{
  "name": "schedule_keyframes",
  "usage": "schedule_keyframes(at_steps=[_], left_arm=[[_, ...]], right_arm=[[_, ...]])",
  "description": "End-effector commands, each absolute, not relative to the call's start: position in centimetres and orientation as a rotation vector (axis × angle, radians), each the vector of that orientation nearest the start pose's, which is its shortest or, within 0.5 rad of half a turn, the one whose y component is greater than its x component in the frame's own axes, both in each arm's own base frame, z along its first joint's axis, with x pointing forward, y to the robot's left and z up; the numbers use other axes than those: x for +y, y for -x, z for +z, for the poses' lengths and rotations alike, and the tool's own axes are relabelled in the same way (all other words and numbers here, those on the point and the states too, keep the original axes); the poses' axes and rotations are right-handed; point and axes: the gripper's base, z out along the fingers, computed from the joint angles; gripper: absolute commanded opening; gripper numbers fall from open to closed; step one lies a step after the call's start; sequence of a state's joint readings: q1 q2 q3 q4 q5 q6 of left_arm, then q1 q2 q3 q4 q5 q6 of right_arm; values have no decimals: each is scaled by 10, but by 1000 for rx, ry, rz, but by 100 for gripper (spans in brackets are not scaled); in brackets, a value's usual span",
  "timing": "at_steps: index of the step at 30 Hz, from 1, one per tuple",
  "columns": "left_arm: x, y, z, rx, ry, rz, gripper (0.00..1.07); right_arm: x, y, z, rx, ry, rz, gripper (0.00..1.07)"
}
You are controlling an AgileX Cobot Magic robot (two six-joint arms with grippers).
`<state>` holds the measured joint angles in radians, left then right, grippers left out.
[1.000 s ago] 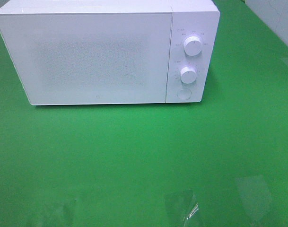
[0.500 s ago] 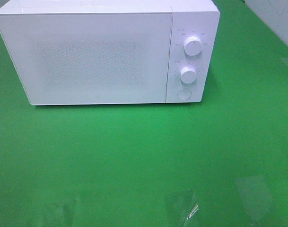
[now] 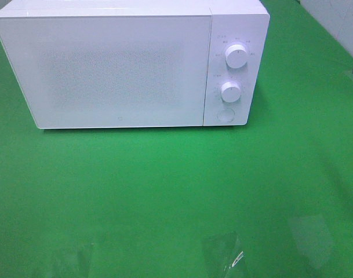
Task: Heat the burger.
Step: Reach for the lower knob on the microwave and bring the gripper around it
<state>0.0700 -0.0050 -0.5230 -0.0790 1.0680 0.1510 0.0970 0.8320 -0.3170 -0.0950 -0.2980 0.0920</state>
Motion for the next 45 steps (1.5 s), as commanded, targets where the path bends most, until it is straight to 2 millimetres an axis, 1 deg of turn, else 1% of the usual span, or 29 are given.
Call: schedule_keyframes(at_steps=[1,3,4,5,7,10,11,12,14,17,19,22,23,24,26,29,30,31,33,34,35,36,37,38,39,40,41,42,45], left_arm=[[-7,11,282,2008,-79,43,99],[-7,11,282,2008,-79,43,99],[-7,11,282,2008,-79,43,99],[-7,11,282,2008,-79,43,99],[-7,11,282,2008,-79,43,99],[-7,11,282,2008,-79,43,99],[-7,11,282,2008,-79,43,99],[-7,11,282,2008,-79,43,99],[-7,11,282,2008,-79,43,99],[-7,11,282,2008,-79,43,99],[-7,11,282,2008,-79,43,99],[-7,11,282,2008,-79,43,99],[-7,11,282,2008,-79,43,99],[-7,11,282,2008,-79,43,99],[-7,11,282,2008,-79,43,99],[-7,11,282,2008,-79,43,99],[-7,11,282,2008,-79,43,99],[-7,11,282,2008,-79,43,99],[-7,11,282,2008,-79,43,99],[-7,11,282,2008,-79,43,99],[-7,11,282,2008,-79,43,99],[-7,11,282,2008,-79,43,99],[-7,11,282,2008,-79,43,99],[-7,11,282,2008,-79,43,99],[-7,11,282,2008,-79,43,99],[-7,11,282,2008,-79,43,98],[-7,11,282,2008,-79,43,98],[-7,11,282,2008,-79,43,98],[-7,11,282,2008,-79,43,98]], right_arm=[[20,-170,263,1654,110,100,75],[21,-177,261,1635,112,107,75],[22,-184,258,1624,115,106,75],[22,-184,258,1624,115,106,75],[19,-197,248,1623,92,56,75],[17,-200,246,1624,74,36,75],[11,-206,240,1632,9,-12,75],[11,-206,240,1632,9,-12,75],[3,-214,232,1621,-54,-105,75],[6,-215,231,1614,-50,-101,75],[24,-221,226,1578,6,-59,75],[28,-222,224,1576,13,-55,75],[38,-224,219,1564,19,-51,75],[38,-224,219,1564,19,-51,75],[53,-225,208,1557,10,-85,75],[57,-225,205,1561,7,-93,75],[64,-225,198,1569,8,-102,75],[64,-225,198,1569,8,-102,75],[82,-225,189,1568,14,-93,75],[82,-225,189,1568,14,-93,75],[92,-226,185,1582,11,-86,75],[92,-226,185,1582,11,-86,75],[104,-228,183,1577,18,-79,75],[104,-228,183,1577,18,-79,75],[109,-228,182,1569,30,-76,75],[120,-230,180,1564,53,-61,75],[120,-230,180,1564,53,-61,75],[128,-234,178,1565,60,-50,75],[131,-236,178,1563,62,-46,75]])
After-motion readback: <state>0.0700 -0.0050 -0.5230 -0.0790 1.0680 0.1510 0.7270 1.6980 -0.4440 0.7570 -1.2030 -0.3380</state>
